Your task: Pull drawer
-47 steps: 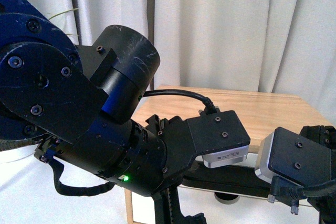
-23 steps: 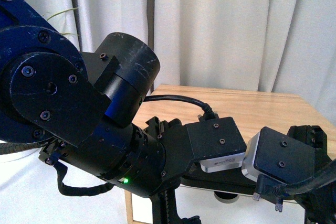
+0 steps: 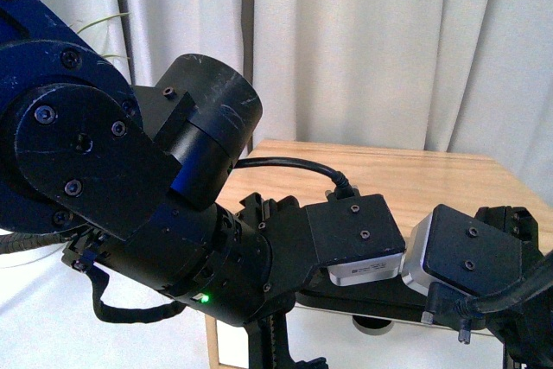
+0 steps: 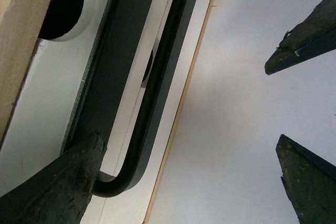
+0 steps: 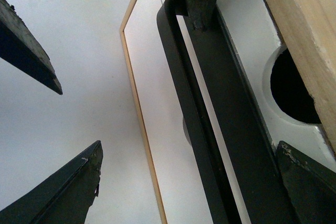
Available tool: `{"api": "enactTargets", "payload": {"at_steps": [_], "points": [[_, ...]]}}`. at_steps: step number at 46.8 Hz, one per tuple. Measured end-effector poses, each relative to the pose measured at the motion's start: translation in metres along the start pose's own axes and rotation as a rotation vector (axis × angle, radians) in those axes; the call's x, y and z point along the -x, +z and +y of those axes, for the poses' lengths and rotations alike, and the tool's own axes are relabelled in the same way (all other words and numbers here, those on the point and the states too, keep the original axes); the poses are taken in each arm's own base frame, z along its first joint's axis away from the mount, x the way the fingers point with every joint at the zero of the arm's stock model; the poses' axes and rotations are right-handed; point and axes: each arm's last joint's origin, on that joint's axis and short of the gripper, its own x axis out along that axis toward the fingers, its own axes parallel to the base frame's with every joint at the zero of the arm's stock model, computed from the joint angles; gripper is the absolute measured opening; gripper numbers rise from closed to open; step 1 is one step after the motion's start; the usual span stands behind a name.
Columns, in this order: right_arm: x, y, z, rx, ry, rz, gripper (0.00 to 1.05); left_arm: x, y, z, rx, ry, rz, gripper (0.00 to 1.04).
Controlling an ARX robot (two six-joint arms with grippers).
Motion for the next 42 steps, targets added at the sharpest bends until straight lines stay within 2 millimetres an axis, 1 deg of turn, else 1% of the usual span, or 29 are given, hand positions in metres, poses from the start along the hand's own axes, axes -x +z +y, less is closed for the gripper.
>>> {"api": "enactTargets", "payload": {"at_steps": [16, 33, 42], "points": [[0.014, 0.004, -0.001, -0.016, 0.033, 0.012, 0.96, 0.001, -0.001, 0.001, 0.000, 0.001, 0.001, 0.99], [0.012, -0.001, 0.003, -0.006, 0.062, 0.046, 0.96, 0.001, -0.001, 0.001, 0.000, 0.002, 0.000, 0.99], [0.006, -0.009, 0.005, -0.008, 0.069, 0.080, 0.96, 0.001, -0.001, 0.001, 0.000, 0.001, 0.000, 0.99]]}}
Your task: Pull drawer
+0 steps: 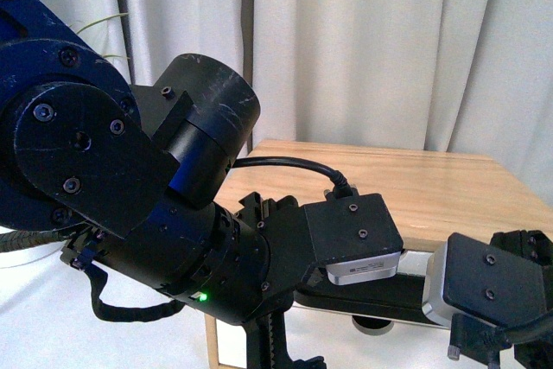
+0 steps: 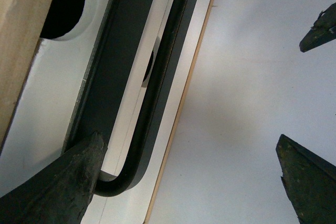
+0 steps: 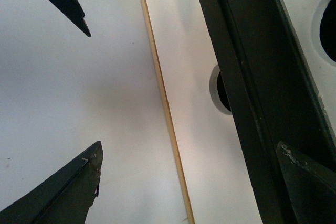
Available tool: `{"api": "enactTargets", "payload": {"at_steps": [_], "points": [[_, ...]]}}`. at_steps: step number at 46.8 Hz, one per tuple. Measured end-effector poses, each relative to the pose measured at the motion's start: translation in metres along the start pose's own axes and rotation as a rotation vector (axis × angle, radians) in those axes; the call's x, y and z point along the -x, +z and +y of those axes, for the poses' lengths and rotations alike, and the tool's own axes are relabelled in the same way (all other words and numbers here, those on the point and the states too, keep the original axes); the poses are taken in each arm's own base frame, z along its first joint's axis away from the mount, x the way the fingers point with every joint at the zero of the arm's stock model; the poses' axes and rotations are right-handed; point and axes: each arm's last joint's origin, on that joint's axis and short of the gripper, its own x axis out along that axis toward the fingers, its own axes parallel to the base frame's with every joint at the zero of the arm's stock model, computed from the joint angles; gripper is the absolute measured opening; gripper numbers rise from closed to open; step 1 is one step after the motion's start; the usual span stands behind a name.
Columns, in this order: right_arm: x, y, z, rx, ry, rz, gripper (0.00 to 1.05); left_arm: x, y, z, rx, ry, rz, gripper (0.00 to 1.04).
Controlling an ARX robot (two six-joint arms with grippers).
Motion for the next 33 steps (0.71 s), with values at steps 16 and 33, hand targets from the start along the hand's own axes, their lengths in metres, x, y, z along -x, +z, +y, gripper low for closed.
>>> {"api": "enactTargets", "payload": {"at_steps": [16, 33], "points": [[-0.0067, -0.0044, -0.0030, 0.017, -0.025, 0.001, 0.96, -0.0001, 0.0001, -0.0001, 0.000, 0.000, 0.000, 0.99], [-0.0072, -0.0045, -0.0003, 0.037, 0.032, 0.026, 0.96, -0.0001, 0.0000, -0.0040, -0.019, -0.033, 0.015, 0.99]]}}
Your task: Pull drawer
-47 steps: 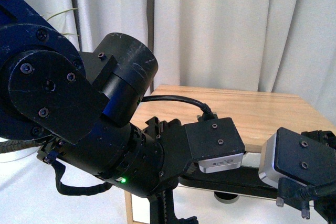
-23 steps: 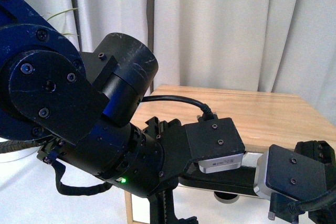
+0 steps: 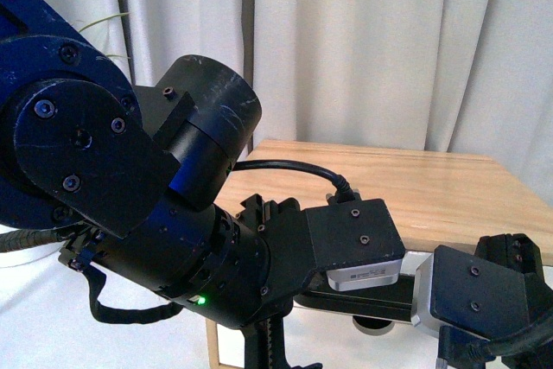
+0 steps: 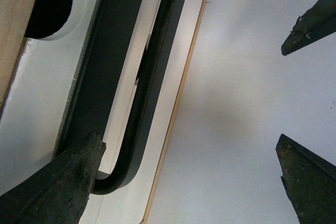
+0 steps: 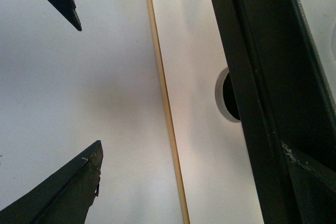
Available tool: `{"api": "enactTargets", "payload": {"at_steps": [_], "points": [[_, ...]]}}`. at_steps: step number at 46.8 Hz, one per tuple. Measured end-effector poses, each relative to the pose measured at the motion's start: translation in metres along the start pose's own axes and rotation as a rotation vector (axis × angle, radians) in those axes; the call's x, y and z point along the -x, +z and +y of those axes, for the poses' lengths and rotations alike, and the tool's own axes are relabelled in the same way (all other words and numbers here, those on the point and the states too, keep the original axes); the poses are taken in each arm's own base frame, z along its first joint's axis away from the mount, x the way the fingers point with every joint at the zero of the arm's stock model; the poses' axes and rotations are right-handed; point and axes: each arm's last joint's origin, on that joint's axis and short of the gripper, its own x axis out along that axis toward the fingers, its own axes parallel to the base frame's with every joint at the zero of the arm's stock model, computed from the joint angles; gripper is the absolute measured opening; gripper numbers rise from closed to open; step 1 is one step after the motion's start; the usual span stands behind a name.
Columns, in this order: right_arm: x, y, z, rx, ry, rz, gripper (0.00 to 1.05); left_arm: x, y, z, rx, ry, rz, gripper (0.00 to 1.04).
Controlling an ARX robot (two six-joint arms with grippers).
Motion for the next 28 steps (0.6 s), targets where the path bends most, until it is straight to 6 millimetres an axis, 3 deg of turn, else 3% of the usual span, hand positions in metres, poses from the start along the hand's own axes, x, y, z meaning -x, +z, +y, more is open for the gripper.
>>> {"api": "enactTargets", "payload": {"at_steps": [28], "points": [[0.015, 0.001, 0.017, 0.078, 0.076, 0.001, 0.96, 0.012, 0.002, -0.024, -0.088, -0.061, 0.006, 0.99]]}}
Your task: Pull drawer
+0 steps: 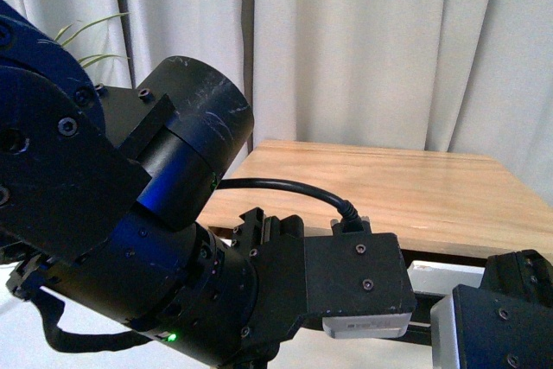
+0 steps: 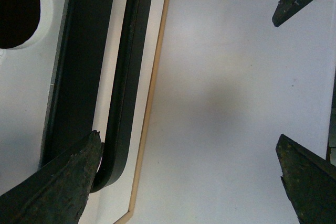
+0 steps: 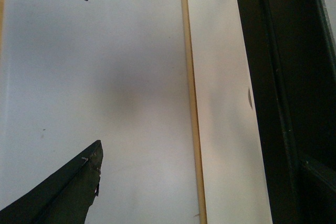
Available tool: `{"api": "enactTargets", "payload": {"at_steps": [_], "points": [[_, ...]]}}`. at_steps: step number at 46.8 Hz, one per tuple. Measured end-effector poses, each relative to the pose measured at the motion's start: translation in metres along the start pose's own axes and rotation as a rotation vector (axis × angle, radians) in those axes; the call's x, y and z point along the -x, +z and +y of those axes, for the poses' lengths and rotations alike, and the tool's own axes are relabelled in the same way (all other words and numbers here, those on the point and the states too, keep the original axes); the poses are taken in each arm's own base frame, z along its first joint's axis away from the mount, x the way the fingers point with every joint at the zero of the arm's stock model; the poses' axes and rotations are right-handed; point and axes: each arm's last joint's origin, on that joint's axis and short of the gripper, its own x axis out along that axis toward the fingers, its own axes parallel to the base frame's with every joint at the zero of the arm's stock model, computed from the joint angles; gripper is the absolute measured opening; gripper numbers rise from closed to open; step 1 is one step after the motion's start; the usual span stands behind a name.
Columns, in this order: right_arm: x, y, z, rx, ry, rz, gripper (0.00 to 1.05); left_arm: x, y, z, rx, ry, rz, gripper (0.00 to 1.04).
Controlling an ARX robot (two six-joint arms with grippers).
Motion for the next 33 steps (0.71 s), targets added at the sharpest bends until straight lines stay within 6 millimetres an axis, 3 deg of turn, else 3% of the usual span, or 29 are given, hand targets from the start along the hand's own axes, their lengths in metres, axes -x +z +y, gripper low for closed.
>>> {"api": "enactTargets", "payload": {"at_steps": [33], "points": [[0.029, 0.017, 0.051, 0.103, 0.083, -0.005, 0.96, 0.029, -0.003, -0.051, -0.106, -0.086, -0.010, 0.99]]}}
